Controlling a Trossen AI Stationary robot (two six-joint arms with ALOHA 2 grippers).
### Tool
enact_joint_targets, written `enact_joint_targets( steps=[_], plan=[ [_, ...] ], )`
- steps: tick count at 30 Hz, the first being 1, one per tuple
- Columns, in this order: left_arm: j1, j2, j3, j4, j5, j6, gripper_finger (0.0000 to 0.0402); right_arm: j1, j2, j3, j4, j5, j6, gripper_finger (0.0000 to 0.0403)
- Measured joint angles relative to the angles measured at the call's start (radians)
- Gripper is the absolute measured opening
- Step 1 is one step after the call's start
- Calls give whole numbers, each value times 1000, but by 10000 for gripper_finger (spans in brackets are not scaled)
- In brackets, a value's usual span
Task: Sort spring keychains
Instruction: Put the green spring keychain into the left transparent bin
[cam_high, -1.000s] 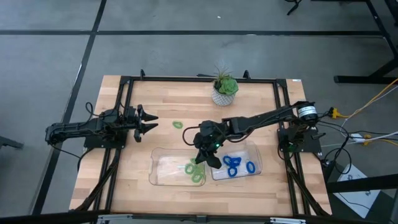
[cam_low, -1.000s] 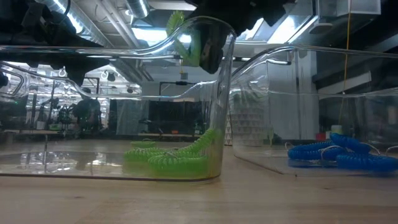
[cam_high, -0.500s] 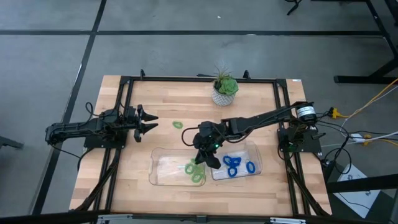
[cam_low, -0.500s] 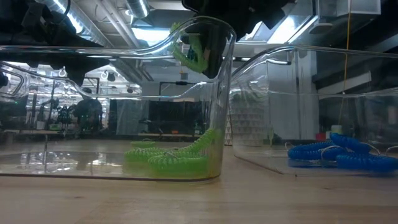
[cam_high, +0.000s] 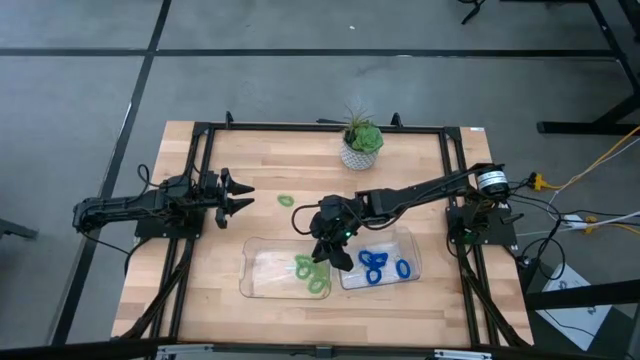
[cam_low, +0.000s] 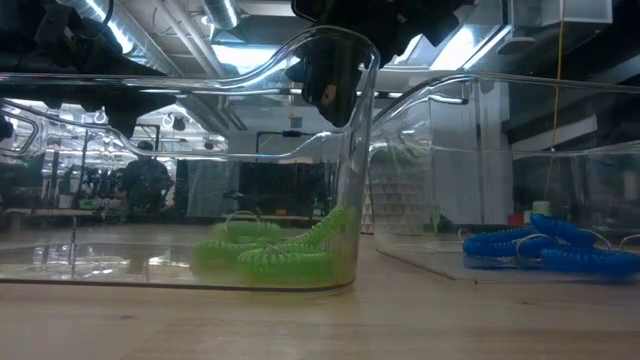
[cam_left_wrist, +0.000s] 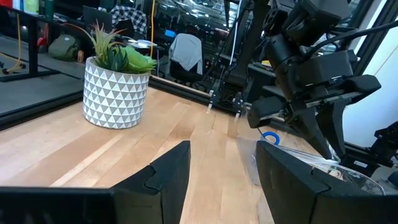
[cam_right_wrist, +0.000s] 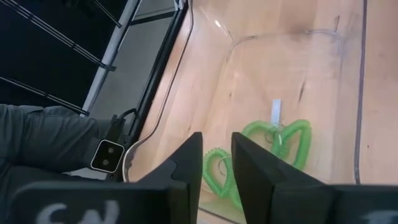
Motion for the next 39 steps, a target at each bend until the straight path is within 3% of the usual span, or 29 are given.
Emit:
enact_joint_targets(
  steps=[13, 24, 39],
  plan=[
    [0, 0, 0, 0, 0, 0, 178, -4, 0, 0, 4, 3, 0, 94],
    [0, 0, 0, 0, 0, 0, 178, -11, 0, 0, 121, 3, -31, 94],
    [0, 0, 0, 0, 0, 0, 178, -113, 0, 1, 157, 57, -60, 94]
  ],
)
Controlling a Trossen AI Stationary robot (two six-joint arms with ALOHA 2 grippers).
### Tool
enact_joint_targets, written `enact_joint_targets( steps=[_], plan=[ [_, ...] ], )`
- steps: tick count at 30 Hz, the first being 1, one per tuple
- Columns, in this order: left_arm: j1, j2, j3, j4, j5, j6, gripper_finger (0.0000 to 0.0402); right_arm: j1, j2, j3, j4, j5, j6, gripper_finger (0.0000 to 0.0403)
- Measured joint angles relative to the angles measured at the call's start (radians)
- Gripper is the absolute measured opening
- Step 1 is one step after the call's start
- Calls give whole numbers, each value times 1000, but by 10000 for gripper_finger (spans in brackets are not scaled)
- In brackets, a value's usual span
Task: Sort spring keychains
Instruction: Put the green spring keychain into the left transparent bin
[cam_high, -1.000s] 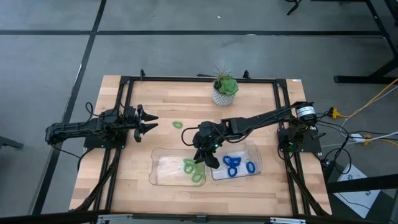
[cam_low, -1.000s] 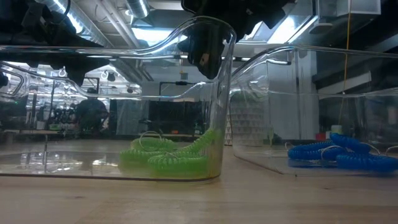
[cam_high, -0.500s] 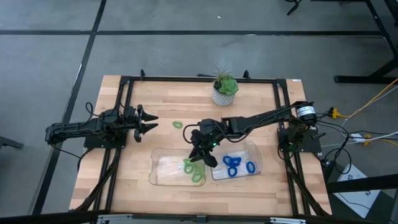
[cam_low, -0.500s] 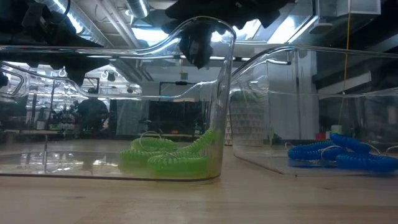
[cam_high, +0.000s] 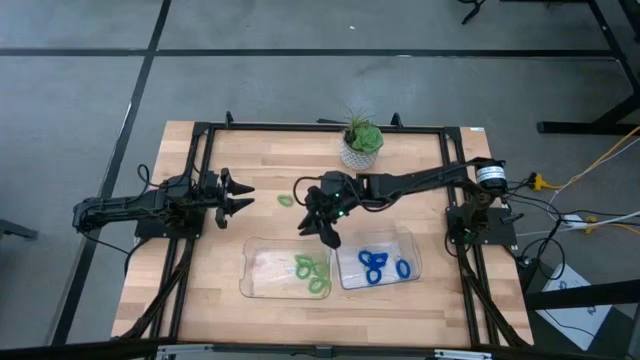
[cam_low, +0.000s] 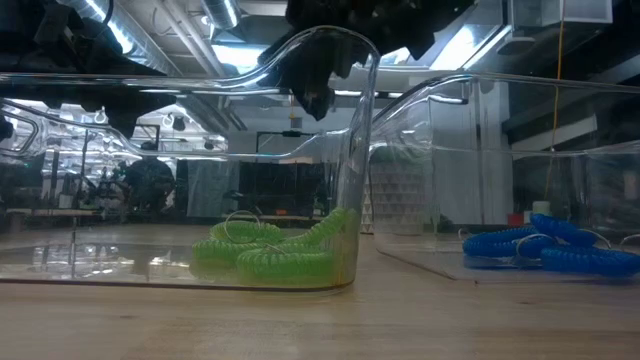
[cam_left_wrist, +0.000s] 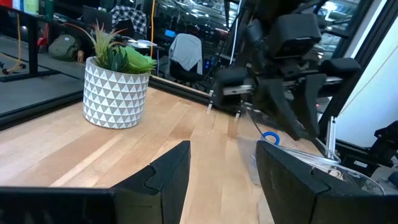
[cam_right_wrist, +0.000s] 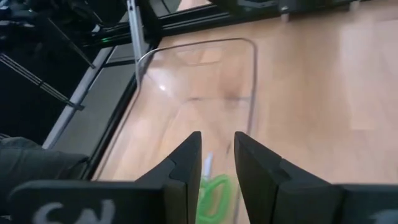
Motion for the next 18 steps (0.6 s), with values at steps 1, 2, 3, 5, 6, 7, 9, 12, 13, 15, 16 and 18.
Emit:
enact_joint_targets(
  steps=[1, 2, 3, 5, 6, 7, 9, 12, 13, 15, 16, 18],
  plan=[
    [0, 0, 0, 0, 0, 0, 178, -6, 0, 0, 1, 0, -9, 94],
    [0, 0, 0, 0, 0, 0, 178, -11, 0, 0, 1, 0, -17, 94],
    [0, 0, 0, 0, 0, 0, 178, -17, 0, 0, 1, 4, -18, 94],
    [0, 0, 0, 0, 0, 0, 178, -25, 5, 3, 0, 27, -19, 94],
    [0, 0, 0, 0, 0, 0, 178, -30, 11, 10, -6, 31, -24, 94],
    [0, 0, 0, 0, 0, 0, 178, -35, 20, 21, -16, 31, -33, 94],
    [0, 0, 0, 0, 0, 0, 178, -43, 45, 59, -48, 31, -54, 94],
    [0, 0, 0, 0, 0, 0, 178, -50, 96, 142, -127, 33, -110, 94],
    [0, 0, 0, 0, 0, 0, 178, -53, 119, 175, -157, 35, -132, 94],
    [0, 0, 0, 0, 0, 0, 178, -57, 157, 239, -222, 65, -163, 94],
    [0, 0, 0, 0, 0, 0, 178, -60, 178, 270, -254, 90, -180, 94],
    [0, 0, 0, 0, 0, 0, 178, -64, 212, 327, -304, 143, -217, 94]
  ],
)
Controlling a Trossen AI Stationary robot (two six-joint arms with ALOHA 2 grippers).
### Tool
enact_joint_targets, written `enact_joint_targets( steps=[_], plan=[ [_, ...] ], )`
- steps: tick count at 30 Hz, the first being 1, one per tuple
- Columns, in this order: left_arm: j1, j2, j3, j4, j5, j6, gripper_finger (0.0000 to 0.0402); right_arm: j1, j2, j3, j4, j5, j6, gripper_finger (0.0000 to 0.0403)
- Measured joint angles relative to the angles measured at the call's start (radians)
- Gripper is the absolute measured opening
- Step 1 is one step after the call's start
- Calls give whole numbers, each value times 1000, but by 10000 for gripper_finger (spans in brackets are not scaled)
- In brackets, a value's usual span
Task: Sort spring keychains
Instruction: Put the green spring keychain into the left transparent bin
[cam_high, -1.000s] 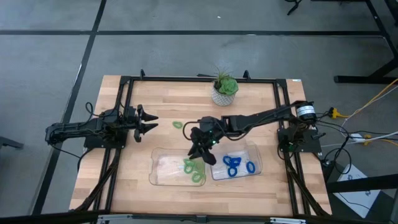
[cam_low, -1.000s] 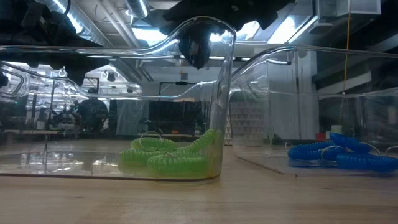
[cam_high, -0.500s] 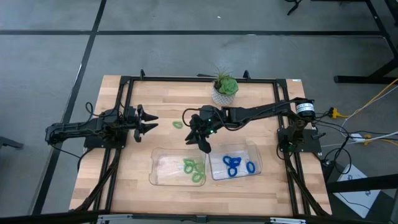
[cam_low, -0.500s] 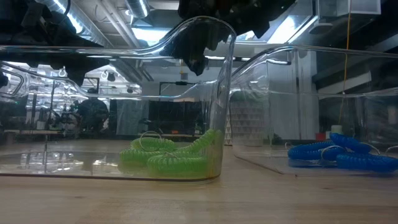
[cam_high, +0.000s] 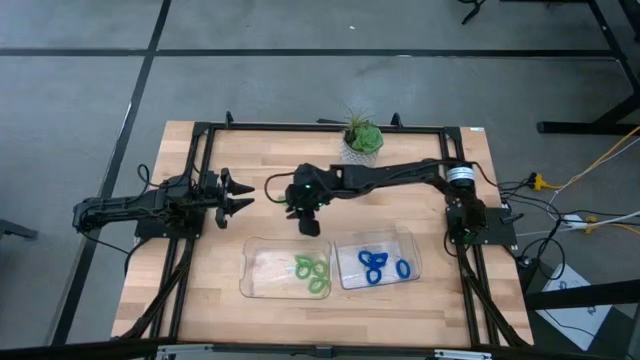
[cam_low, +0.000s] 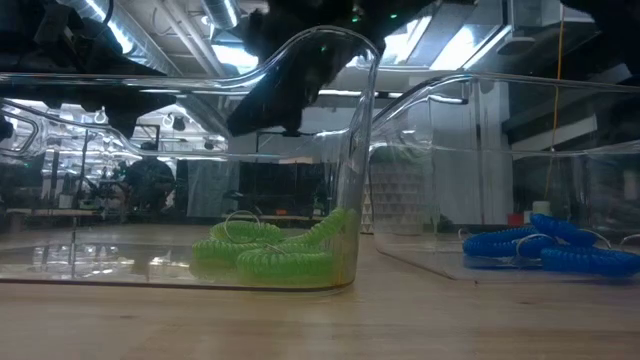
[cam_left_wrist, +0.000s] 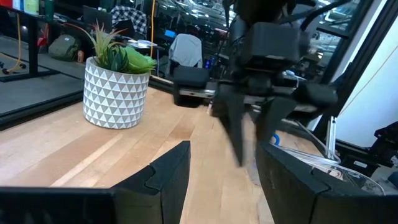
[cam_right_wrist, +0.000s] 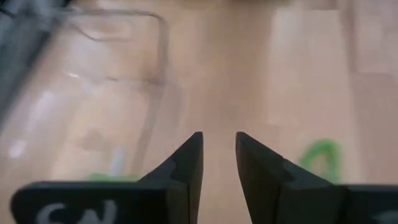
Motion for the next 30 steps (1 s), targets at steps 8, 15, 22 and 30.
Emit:
enact_joint_targets(
  steps=[8, 15, 22, 30],
  plan=[
    [0, 0, 0, 0, 0, 0, 178, -27, 101, 83, -78, 116, -104, 94],
    [0, 0, 0, 0, 0, 0, 178, -46, 162, 83, -103, 116, -104, 94],
    [0, 0, 0, 0, 0, 0, 178, -53, 205, 83, -78, 115, -202, 94],
    [0, 0, 0, 0, 0, 0, 178, -74, 232, 83, -54, 115, -275, 94]
  ],
)
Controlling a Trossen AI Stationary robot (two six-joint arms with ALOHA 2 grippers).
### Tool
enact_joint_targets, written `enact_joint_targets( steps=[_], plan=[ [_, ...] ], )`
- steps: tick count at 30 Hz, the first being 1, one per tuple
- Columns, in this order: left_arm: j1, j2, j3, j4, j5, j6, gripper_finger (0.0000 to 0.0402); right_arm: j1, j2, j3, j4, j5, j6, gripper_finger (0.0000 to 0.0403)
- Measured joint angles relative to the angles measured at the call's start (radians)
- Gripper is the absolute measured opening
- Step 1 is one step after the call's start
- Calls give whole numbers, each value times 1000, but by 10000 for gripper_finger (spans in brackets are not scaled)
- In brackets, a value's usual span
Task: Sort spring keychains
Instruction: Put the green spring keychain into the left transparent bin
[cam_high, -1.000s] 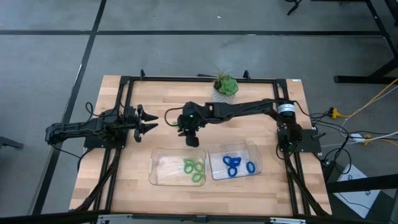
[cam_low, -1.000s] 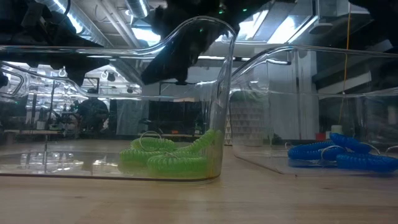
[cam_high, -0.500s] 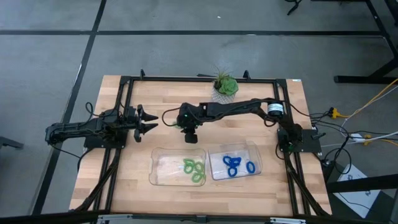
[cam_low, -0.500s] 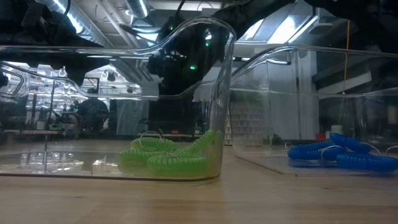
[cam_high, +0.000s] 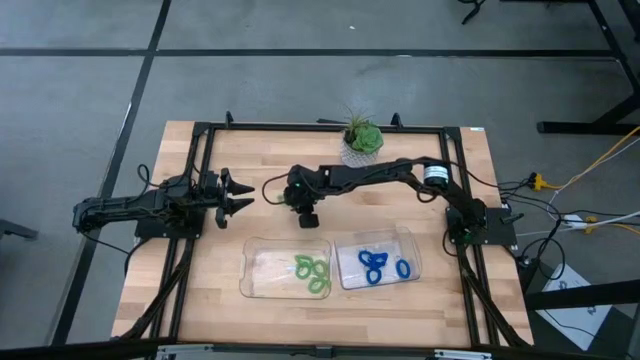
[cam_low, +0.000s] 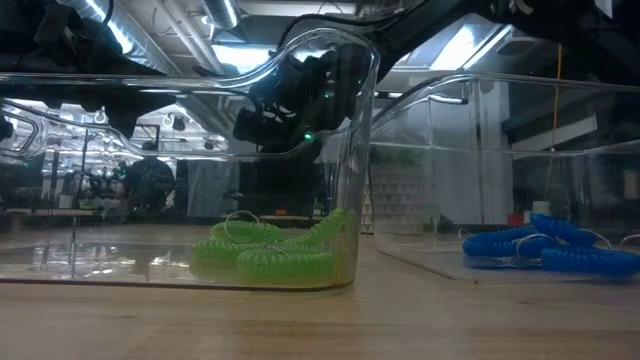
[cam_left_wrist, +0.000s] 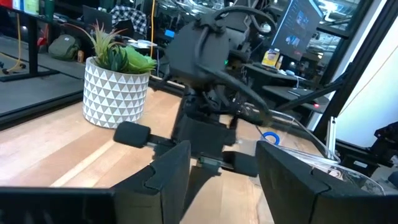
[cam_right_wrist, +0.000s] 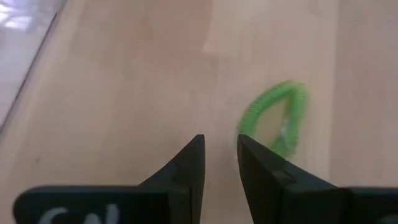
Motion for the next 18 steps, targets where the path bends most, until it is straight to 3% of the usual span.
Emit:
enact_joint_targets(
  steps=[9, 14, 18],
  plan=[
    [0, 0, 0, 0, 0, 0, 178, -21, 0, 0, 101, -4, 8, 94],
    [0, 0, 0, 0, 0, 0, 178, -32, 21, 0, 97, -83, 73, 94],
    [0, 0, 0, 0, 0, 0, 178, -36, 56, 1, 120, -85, 92, 94]
  ],
)
